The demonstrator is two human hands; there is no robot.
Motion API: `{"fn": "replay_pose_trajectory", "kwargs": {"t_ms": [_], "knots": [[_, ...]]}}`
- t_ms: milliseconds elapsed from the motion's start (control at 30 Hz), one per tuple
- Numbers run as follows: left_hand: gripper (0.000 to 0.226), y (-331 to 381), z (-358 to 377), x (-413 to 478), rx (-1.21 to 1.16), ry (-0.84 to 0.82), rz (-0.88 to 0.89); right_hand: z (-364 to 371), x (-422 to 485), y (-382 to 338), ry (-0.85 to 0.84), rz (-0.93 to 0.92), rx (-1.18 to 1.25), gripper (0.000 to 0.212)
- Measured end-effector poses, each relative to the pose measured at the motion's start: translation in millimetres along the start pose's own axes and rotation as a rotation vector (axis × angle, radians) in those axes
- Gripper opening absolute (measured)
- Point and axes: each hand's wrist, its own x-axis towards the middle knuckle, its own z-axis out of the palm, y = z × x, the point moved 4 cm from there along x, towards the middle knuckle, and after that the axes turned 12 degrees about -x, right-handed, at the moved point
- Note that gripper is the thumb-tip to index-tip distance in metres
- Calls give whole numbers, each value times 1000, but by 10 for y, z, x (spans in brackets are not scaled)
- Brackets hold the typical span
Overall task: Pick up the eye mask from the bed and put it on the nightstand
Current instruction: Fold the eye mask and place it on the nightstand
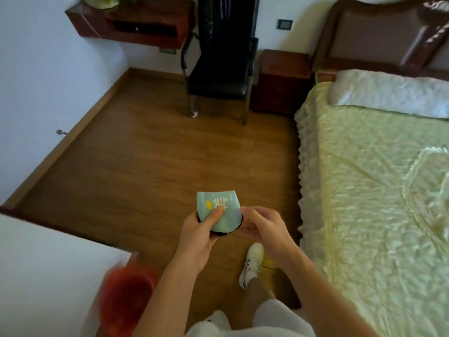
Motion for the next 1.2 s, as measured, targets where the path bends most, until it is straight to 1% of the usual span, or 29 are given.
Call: {"fn": "replay_pose_trajectory", "kwargs": {"t_ms": [67, 167, 333, 433, 533, 633, 700, 867, 1000, 1200], "knots": [[26, 30, 208, 268, 39, -23, -19, -206, 216, -32, 32, -3, 33, 45], [29, 110, 574, 703, 80, -56, -45, -535, 609, -140, 69, 0, 86, 34], [36, 329, 1360, 1487, 97, -54, -71, -1215, 1408, -538, 125, -16, 40, 41], [42, 449, 1920, 1918, 125, -82, -64, -1650, 1860, -796, 130, -19, 58, 36], [44, 541, 2432, 2308, 127, -119, -62, -2029, 2269, -1022, 139, -30, 103, 38], [47, 604, 2814, 2634, 128, -133, -77, -2294, 2621, -1165, 133, -13, 112, 33], [48, 653, 3011, 2847, 127, -133, -84, -2424, 2837, -1254, 129, -5, 112, 33], [45, 812, 3433, 3435, 133, -154, -94, -2732, 3432, -1482, 133, 1, 135, 31], [33, 959, 3775, 4046, 142, -159, -119, -2966, 4026, -1633, 158, 19, 145, 31], [27, 1352, 4395, 5166, 146, -171, -144, -3366, 5115, -2120, 209, 11, 156, 48]]}}
